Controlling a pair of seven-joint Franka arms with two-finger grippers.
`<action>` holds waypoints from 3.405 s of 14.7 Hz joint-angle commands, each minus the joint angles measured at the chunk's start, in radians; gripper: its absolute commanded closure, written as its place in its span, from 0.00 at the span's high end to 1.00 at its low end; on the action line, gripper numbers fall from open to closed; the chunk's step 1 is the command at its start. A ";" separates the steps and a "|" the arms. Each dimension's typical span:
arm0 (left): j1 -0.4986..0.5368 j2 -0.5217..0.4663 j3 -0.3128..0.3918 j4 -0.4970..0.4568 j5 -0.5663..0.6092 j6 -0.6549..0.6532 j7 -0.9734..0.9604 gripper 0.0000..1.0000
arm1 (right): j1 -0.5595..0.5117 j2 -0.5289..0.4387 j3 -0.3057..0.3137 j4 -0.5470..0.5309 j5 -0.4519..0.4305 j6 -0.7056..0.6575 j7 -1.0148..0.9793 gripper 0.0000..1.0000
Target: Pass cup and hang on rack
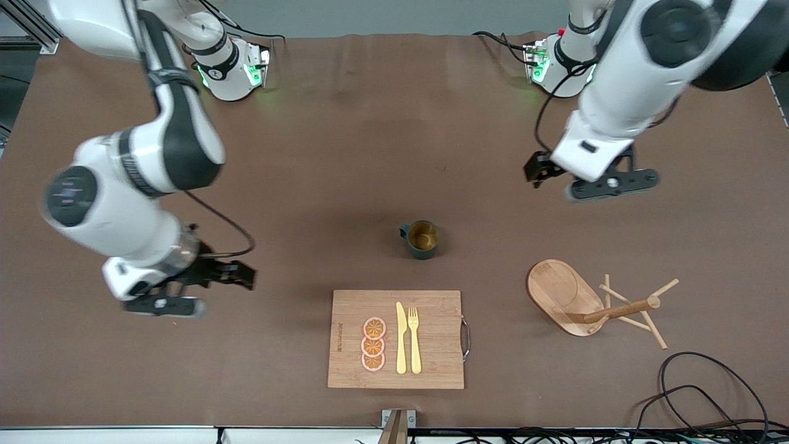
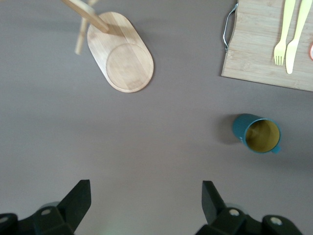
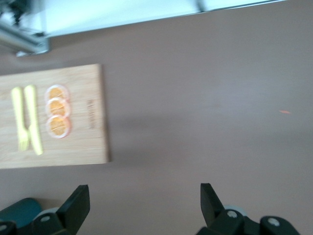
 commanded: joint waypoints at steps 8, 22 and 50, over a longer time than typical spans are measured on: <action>-0.298 0.338 0.008 0.184 0.233 0.136 -0.683 1.00 | -0.216 -0.364 0.022 -0.344 -0.086 -0.001 -0.272 1.00; -0.507 0.668 0.018 0.249 0.607 0.336 -1.518 0.92 | -0.253 -0.553 0.008 -0.367 -0.130 -0.217 -0.274 1.00; -0.421 0.567 0.020 0.257 0.554 0.326 -1.306 0.00 | -0.254 -0.541 0.011 -0.292 -0.147 -0.256 -0.300 1.00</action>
